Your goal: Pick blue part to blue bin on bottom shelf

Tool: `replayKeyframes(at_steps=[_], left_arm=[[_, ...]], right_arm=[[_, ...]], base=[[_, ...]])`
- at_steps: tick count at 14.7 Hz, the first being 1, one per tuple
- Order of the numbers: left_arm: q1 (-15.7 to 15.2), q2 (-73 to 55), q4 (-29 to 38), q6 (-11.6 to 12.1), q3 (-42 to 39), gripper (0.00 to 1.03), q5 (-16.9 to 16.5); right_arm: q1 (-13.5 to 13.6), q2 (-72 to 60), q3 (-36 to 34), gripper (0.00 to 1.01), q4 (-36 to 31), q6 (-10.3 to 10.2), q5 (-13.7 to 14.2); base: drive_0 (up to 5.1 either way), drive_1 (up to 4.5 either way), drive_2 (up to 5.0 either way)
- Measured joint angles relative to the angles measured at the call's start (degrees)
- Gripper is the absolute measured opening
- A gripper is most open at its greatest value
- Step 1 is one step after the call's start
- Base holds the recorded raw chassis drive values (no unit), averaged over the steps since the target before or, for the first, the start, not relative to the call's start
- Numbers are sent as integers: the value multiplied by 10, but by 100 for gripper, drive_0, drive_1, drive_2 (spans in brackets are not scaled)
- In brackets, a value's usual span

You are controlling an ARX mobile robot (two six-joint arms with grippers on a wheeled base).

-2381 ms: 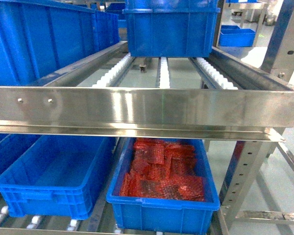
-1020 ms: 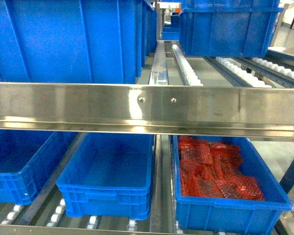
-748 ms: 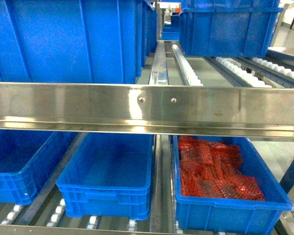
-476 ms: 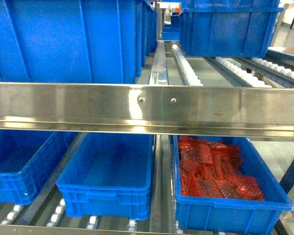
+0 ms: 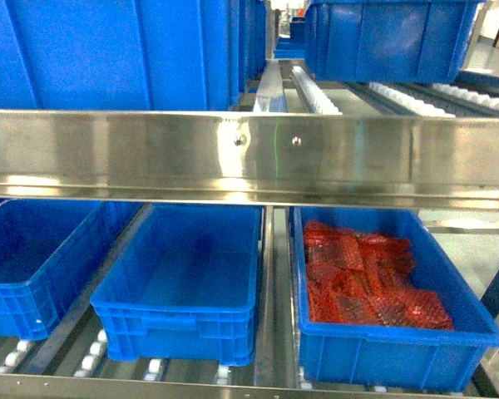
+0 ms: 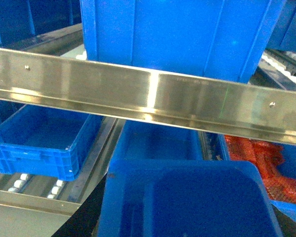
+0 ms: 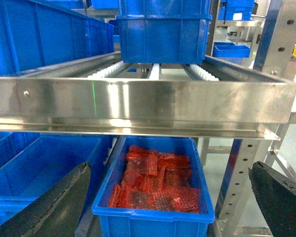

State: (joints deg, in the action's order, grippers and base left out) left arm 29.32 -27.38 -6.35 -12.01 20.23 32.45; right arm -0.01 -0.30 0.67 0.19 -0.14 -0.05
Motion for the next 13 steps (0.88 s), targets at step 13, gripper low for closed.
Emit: replayKeyframes(at_steps=[13], left_arm=[[0, 0, -1, 0, 0, 43, 0]], right_arm=[[0, 0, 0, 98, 1, 0, 0]], base=[[0, 0, 0]])
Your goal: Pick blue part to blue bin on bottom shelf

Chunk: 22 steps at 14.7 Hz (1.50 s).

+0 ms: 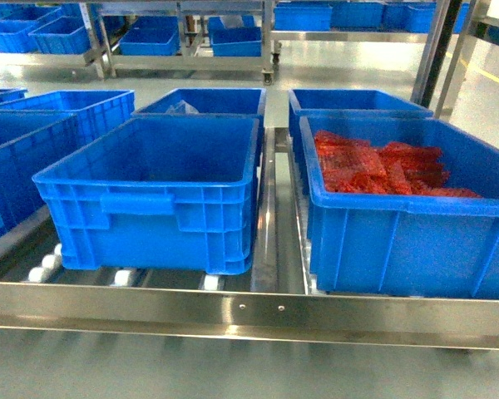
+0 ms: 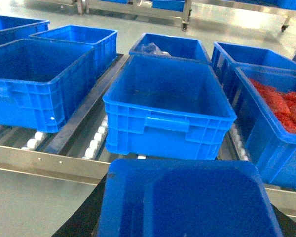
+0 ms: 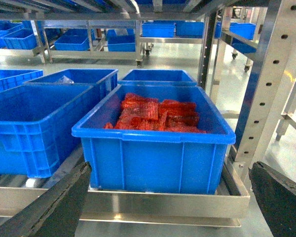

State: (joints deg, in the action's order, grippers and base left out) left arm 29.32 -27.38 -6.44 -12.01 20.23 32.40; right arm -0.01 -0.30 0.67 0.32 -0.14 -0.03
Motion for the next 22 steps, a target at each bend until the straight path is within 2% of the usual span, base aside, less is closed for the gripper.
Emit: replayKeyframes(at_steps=[13, 22], left_arm=[[0, 0, 0, 0, -1, 43, 0], [0, 0, 1, 0, -1, 43, 0]], right_arm=[[0, 0, 0, 98, 0, 0, 0], [0, 0, 0, 98, 1, 0, 0]], base=[[0, 0, 0], [-3, 430, -436]])
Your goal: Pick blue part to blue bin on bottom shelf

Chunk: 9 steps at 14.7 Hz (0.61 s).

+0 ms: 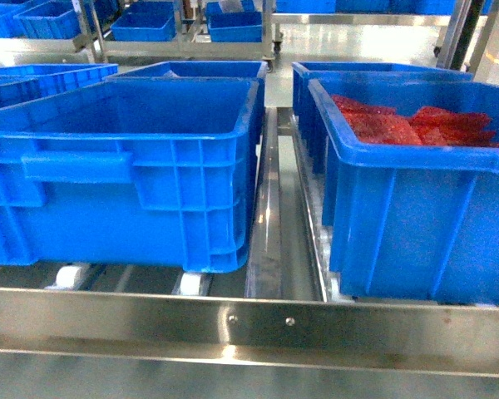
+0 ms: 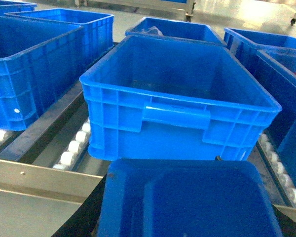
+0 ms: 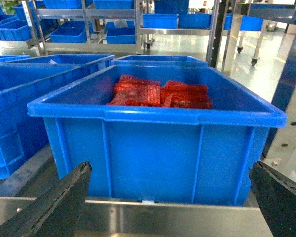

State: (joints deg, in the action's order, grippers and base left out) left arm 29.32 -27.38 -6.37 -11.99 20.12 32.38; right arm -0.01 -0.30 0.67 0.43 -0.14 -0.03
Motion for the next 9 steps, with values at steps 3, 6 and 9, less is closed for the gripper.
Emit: replayKeyframes(at_steps=[3, 6, 9], left_arm=[[0, 0, 0, 0, 0, 43, 1], [0, -1, 0, 0, 0, 43, 0], [0, -1, 0, 0, 0, 43, 0]], right_arm=[[0, 0, 0, 98, -2, 0, 0], [0, 0, 0, 98, 0, 0, 0], [0, 0, 0, 98, -2, 0, 0]], base=[[-3, 430, -437], [-3, 430, -437], [-3, 430, -437]])
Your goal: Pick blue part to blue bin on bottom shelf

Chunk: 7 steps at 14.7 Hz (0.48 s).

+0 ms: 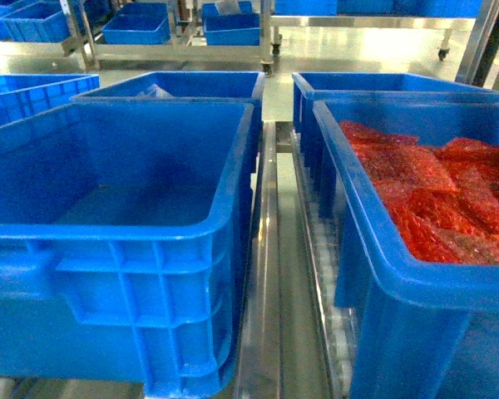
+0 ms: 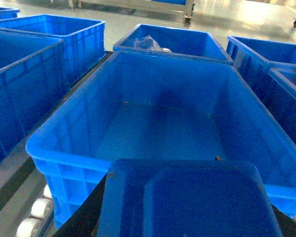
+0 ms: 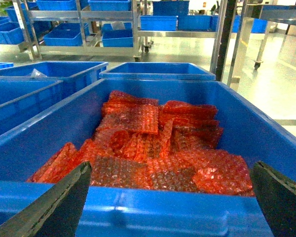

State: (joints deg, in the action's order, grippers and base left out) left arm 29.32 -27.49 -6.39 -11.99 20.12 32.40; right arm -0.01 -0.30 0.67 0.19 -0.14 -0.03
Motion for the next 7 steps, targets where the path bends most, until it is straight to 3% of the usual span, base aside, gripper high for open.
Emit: replayKeyframes(at_steps=[7], left_arm=[[0, 0, 0, 0, 0, 43, 0]], right_arm=[[0, 0, 0, 98, 1, 0, 0]], base=[[5, 336, -327]])
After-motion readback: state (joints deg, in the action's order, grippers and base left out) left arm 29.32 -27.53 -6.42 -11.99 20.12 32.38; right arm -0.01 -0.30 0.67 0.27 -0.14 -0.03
